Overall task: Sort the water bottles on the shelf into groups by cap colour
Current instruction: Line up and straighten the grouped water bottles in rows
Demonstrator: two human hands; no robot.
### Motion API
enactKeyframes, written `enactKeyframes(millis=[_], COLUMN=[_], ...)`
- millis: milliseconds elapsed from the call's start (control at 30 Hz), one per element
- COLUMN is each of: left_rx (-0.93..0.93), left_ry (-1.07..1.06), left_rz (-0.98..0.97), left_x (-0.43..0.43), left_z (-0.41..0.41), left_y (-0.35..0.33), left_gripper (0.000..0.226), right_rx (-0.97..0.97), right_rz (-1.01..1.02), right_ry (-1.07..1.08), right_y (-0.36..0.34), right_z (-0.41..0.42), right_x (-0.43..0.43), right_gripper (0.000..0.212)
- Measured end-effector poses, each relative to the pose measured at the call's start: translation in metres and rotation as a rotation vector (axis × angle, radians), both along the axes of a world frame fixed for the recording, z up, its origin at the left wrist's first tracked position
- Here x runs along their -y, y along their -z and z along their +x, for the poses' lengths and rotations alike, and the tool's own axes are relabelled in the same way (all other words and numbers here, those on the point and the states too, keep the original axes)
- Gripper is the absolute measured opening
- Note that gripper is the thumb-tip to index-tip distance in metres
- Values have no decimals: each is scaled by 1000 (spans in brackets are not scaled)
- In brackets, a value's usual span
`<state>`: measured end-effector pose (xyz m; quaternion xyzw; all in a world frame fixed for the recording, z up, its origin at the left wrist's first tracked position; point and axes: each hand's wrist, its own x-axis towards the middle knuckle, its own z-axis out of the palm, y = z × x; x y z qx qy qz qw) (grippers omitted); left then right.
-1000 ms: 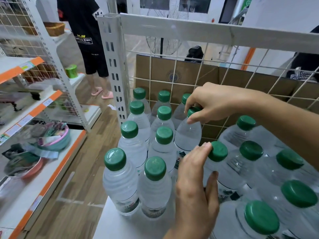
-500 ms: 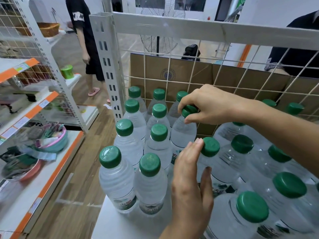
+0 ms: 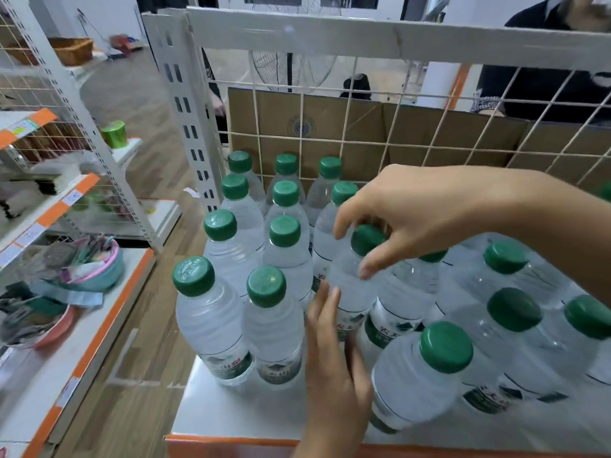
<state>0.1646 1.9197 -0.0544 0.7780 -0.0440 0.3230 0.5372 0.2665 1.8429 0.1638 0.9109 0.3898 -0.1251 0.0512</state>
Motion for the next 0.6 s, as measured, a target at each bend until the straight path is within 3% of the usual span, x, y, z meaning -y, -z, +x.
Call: enactKeyframes(millis=[100,267,400,600], left_rx=[-98,-291,-438,-474], left_ry=[-10,75,98,168], left_rz=[30,31,43,115], left_x=[0,1,0,-7], left_z=[-11,-25,-29,-31], left_y=[17,35,44,36], left_gripper=[72,62,79,75], right_rx=[150,168,189,211], right_rz=[56,148,180,182], right_ry=[-55,-32,-8,10], right_y=[10,16,20,25], right_z=[1,0,1,-2], right_x=[2,4,3,5], right_gripper=[33,30,31,35])
